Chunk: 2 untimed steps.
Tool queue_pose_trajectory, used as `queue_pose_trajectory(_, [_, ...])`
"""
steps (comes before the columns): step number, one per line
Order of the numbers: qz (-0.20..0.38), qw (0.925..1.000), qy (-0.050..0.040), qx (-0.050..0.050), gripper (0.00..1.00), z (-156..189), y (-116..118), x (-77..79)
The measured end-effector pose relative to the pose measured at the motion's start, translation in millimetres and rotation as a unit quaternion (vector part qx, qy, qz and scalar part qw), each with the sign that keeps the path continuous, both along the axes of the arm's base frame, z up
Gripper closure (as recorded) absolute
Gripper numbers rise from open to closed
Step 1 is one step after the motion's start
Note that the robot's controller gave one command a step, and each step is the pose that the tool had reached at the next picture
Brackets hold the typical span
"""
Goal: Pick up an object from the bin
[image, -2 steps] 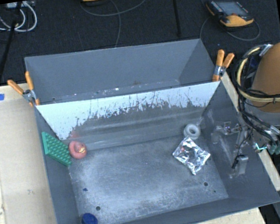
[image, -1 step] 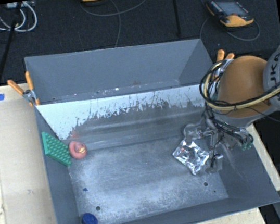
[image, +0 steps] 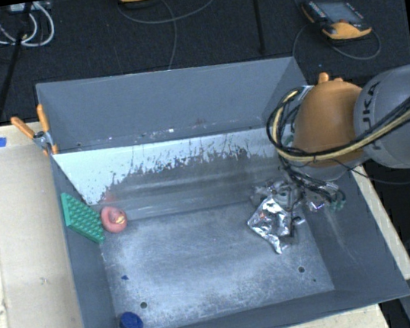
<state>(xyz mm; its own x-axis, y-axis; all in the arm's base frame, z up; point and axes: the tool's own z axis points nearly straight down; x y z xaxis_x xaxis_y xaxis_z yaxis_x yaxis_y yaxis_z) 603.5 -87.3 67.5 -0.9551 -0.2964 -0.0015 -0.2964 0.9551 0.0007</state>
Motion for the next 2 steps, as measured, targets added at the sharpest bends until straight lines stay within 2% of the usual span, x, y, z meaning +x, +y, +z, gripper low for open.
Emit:
queue_pose_trajectory(1, [0.001,1.0000,-0.0004,0.000,1.00,2,0,-0.4])
queue_pose_trajectory(2, [0.026,0.9996,-0.0050,-0.001,1.00,155,34,3.7])
